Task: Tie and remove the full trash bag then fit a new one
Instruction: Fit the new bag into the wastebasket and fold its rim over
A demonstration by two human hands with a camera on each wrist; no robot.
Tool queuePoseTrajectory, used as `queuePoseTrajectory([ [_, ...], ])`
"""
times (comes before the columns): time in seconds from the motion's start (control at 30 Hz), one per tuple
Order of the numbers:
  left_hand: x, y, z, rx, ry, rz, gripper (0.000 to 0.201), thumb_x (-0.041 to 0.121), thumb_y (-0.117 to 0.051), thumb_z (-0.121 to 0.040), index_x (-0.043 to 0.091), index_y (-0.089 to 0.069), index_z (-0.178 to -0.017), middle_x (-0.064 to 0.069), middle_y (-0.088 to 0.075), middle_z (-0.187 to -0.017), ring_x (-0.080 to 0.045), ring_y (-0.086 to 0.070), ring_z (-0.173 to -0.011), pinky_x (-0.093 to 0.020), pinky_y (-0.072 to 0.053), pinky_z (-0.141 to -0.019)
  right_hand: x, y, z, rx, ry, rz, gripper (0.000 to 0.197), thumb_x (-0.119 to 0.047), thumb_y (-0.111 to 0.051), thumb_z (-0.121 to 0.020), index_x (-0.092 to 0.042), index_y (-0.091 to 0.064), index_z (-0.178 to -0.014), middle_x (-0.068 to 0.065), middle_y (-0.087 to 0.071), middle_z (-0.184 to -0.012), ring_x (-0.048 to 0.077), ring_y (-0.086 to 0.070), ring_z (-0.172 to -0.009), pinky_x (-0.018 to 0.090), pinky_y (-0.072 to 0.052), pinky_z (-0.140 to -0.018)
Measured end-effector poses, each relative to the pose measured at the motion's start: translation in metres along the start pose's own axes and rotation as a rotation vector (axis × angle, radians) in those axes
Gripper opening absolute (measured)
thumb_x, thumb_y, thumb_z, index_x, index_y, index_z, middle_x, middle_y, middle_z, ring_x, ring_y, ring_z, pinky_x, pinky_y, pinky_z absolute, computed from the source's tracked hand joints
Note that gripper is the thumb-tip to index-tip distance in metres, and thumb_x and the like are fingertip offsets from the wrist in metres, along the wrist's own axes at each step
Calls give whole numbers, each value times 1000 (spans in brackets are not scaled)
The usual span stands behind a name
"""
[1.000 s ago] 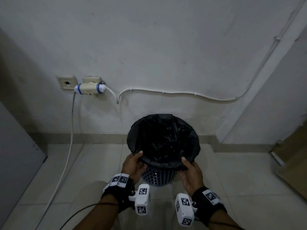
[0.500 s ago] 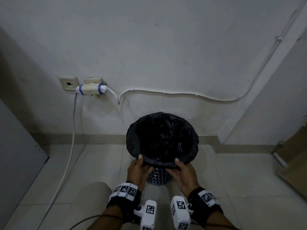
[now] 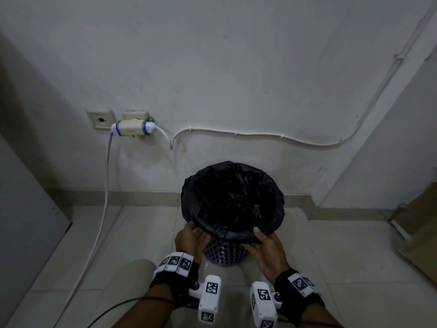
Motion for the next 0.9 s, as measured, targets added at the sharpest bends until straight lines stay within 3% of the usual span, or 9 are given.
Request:
queuePoseTrajectory([
  [0.07, 1, -2, -1, -20, -52, -20, 35, 37, -62, -91, 4, -58, -104, -15, -68, -94, -28, -66, -83, -40, -57, -79, 1, 0, 0, -1, 2, -2, 41, -7, -54, -97, -12, -51, -138, 15, -64, -131, 36, -62, -117, 53, -53, -94],
  [0.13, -1, -2, -4, -5, -69, -69, 39, 30, -75, -82, 5, -56, -105, -17, -67, -96, -25, -64, -74, -34, -57, -64, -1, -1, 1, -2, 0, 1, 40, -6, -54, -98, -11, -52, -137, 15, -64, -129, 36, -62, -117, 51, -54, -92],
  [0.2, -4, -4, -7, -48, -7, -34, 33, 16, -68, -88, -1, -55, -112, -20, -65, -108, -26, -62, -78, -28, -55, -57, -4, -1, 0, 10, -3, 0, 38, -7, -54, -98, -9, -52, -136, 15, -65, -128, 37, -63, -115, 50, -55, -90],
  [0.3, -6, -7, -3, -95, 114, -7, 37, 16, -61, -92, 2, -57, -126, -15, -66, -112, -24, -61, -84, -29, -53, -60, -8, 1, 0, 36, -5, -49, 40, -15, -58, -95, -4, -54, -134, 17, -65, -128, 35, -63, -115, 46, -57, -90],
  [0.4, -11, -8, -3, -111, 148, -6, 46, 22, -68, -85, 4, -59, -126, -10, -62, -105, -24, -56, -87, -31, -50, -68, -6, 2, 8, 42, -62, -103, 48, -28, -63, -91, -6, -56, -132, 16, -64, -128, 32, -62, -117, 46, -54, -96],
  [0.5, -14, -11, 1, -119, 62, -8, 26, 14, -64, -90, 2, -65, -114, -12, -69, -108, -23, -64, -92, -26, -56, -63, 4, -6, 16, 14, -179, -31, 41, -34, -66, -90, -10, -60, -123, 15, -66, -121, 33, -62, -115, 50, -48, -102],
  [0.67, -18, -6, 3, -91, -65, -41, 20, 13, -60, -93, -2, -63, -106, -17, -69, -106, -21, -69, -84, -27, -58, -64, 10, -19, 16, 12, -79, -22, 37, -15, -63, -93, -12, -57, -129, 14, -69, -121, 34, -68, -106, 43, -56, -88],
  [0.77, -13, 3, -4, -53, 2, 84, 26, 22, -48, -100, 5, -60, -117, -13, -64, -119, -23, -62, -99, -31, -52, -84, 9, -22, 12, 11, -61, -32, 38, -9, -60, -95, -13, -55, -133, 15, -67, -122, 37, -67, -106, 42, -58, -83],
  [0.9, -11, 10, -8, 12, 125, 221, 23, 13, -47, -100, 5, -58, -119, -13, -63, -107, -20, -58, -84, -29, -50, -76, 8, -20, 13, 5, -53, 0, 37, -7, -58, -95, -12, -55, -131, 16, -68, -121, 37, -67, -104, 42, -59, -81],
])
Point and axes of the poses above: each hand's wrist, its own z-axis away from the middle knuckle, its own y-axis out of the back of the hand, x = y × z, the point moved 1 cm from there along -z, towards the middle knuckle
